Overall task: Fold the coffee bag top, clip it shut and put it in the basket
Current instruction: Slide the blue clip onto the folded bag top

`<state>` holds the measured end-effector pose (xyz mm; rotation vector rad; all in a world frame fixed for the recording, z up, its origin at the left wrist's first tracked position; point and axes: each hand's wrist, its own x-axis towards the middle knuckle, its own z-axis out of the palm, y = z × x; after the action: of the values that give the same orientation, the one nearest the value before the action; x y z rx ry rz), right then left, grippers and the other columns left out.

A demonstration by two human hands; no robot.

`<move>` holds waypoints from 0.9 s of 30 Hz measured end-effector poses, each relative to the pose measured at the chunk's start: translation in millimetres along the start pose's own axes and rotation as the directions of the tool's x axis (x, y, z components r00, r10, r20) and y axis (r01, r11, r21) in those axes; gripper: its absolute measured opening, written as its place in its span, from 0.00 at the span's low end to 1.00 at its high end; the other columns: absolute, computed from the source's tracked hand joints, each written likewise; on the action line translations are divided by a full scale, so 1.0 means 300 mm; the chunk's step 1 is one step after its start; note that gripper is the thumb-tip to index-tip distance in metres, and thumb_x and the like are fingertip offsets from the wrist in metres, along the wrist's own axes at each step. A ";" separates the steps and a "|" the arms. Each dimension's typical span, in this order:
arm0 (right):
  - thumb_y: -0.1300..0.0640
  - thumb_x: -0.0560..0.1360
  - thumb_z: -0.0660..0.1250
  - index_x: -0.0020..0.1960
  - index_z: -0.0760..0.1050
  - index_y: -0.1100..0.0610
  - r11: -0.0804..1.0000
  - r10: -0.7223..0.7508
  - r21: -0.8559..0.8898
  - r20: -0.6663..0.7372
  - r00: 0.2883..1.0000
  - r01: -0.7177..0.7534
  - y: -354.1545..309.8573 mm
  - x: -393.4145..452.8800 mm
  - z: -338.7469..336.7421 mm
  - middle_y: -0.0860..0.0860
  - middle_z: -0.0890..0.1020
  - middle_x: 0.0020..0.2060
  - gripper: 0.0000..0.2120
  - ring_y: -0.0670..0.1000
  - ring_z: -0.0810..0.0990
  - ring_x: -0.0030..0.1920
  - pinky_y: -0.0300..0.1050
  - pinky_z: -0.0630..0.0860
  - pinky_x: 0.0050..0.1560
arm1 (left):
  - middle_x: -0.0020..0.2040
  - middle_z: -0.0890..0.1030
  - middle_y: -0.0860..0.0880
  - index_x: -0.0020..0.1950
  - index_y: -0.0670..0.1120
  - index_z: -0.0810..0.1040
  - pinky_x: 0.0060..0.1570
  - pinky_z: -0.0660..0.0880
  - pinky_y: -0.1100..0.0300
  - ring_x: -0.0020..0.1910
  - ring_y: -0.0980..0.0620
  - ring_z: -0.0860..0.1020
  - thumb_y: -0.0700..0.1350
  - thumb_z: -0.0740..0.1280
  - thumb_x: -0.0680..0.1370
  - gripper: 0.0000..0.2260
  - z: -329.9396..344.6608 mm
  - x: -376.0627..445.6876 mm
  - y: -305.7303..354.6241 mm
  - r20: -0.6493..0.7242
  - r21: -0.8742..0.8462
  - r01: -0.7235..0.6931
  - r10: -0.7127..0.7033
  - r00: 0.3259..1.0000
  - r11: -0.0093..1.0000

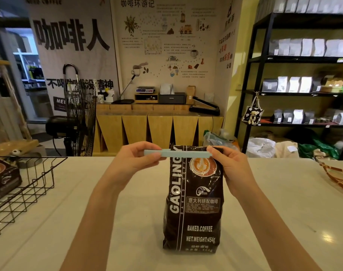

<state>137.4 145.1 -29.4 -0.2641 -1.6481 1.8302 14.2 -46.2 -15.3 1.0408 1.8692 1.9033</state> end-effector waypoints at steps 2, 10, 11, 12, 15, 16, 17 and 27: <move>0.59 0.71 0.68 0.38 0.80 0.55 1.000 -0.003 0.001 -0.008 1.000 0.003 0.001 -0.003 0.002 0.48 0.84 0.27 0.04 0.46 0.82 0.29 0.34 0.78 0.28 | 0.44 0.83 0.45 0.45 0.48 0.78 0.47 0.79 0.60 0.44 0.51 0.82 0.41 0.70 0.68 0.08 0.047 0.007 0.001 -0.005 0.041 -0.017 0.017 1.000 0.999; 0.60 0.71 0.67 0.36 0.80 0.54 0.997 -0.069 -0.019 -0.005 0.998 0.069 0.007 -0.012 -0.006 0.46 0.83 0.26 0.06 0.43 0.82 0.29 0.33 0.78 0.31 | 0.43 0.83 0.45 0.49 0.53 0.77 0.43 0.79 0.62 0.42 0.53 0.82 0.41 0.69 0.70 0.11 0.144 0.010 0.001 0.016 0.035 -0.030 0.029 0.999 0.999; 0.60 0.71 0.67 0.37 0.80 0.54 0.997 -0.070 -0.017 0.002 0.998 0.070 0.006 -0.010 -0.010 0.46 0.84 0.26 0.06 0.43 0.82 0.29 0.33 0.78 0.30 | 0.43 0.83 0.46 0.49 0.53 0.78 0.42 0.79 0.64 0.41 0.54 0.82 0.40 0.69 0.70 0.11 0.148 0.011 0.001 0.010 0.032 -0.033 0.033 0.999 0.999; 0.60 0.71 0.68 0.38 0.80 0.55 0.998 -0.069 -0.015 0.011 0.998 0.069 0.005 -0.009 -0.014 0.46 0.84 0.26 0.05 0.43 0.82 0.29 0.33 0.78 0.30 | 0.43 0.83 0.46 0.48 0.53 0.78 0.40 0.79 0.65 0.41 0.55 0.82 0.40 0.69 0.70 0.10 0.150 0.012 0.001 0.010 0.028 -0.033 0.033 0.999 0.999; 0.58 0.71 0.67 0.40 0.80 0.55 0.998 -0.056 -0.037 0.055 0.997 0.058 0.000 -0.011 -0.022 0.47 0.84 0.28 0.04 0.44 0.82 0.31 0.33 0.77 0.30 | 0.44 0.82 0.45 0.51 0.48 0.79 0.38 0.78 0.67 0.40 0.55 0.81 0.40 0.69 0.70 0.11 0.151 0.013 0.004 0.027 0.032 -0.027 0.026 0.999 0.999; 0.56 0.72 0.67 0.41 0.80 0.54 0.997 -0.049 -0.051 0.073 0.996 0.053 -0.001 -0.011 -0.026 0.47 0.84 0.29 0.04 0.44 0.83 0.31 0.33 0.77 0.30 | 0.43 0.82 0.46 0.52 0.47 0.79 0.37 0.77 0.68 0.39 0.57 0.81 0.39 0.69 0.70 0.11 0.151 0.014 0.006 0.031 0.041 -0.028 0.027 0.999 0.999; 0.55 0.72 0.66 0.41 0.80 0.53 0.997 -0.037 -0.067 0.092 0.995 0.044 -0.004 -0.011 -0.030 0.47 0.84 0.30 0.05 0.44 0.83 0.32 0.33 0.77 0.30 | 0.42 0.82 0.47 0.52 0.47 0.79 0.36 0.76 0.69 0.38 0.58 0.81 0.39 0.69 0.70 0.11 0.152 0.015 0.008 0.034 0.050 -0.031 0.029 0.999 0.998; 0.38 0.73 0.49 0.63 0.70 0.40 0.967 0.157 -0.245 0.360 0.920 -0.069 -0.057 -0.020 -0.065 0.48 0.76 0.62 0.23 0.52 0.75 0.62 0.51 0.75 0.60 | 0.41 0.82 0.49 0.48 0.48 0.79 0.38 0.78 0.66 0.42 0.53 0.81 0.40 0.69 0.69 0.08 0.143 0.016 0.032 0.066 0.131 -0.057 0.049 0.997 0.990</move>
<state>158.4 157.3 -18.4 -0.1085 -2.1571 1.8613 41.6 -12.0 -8.7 1.1885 1.9741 1.7722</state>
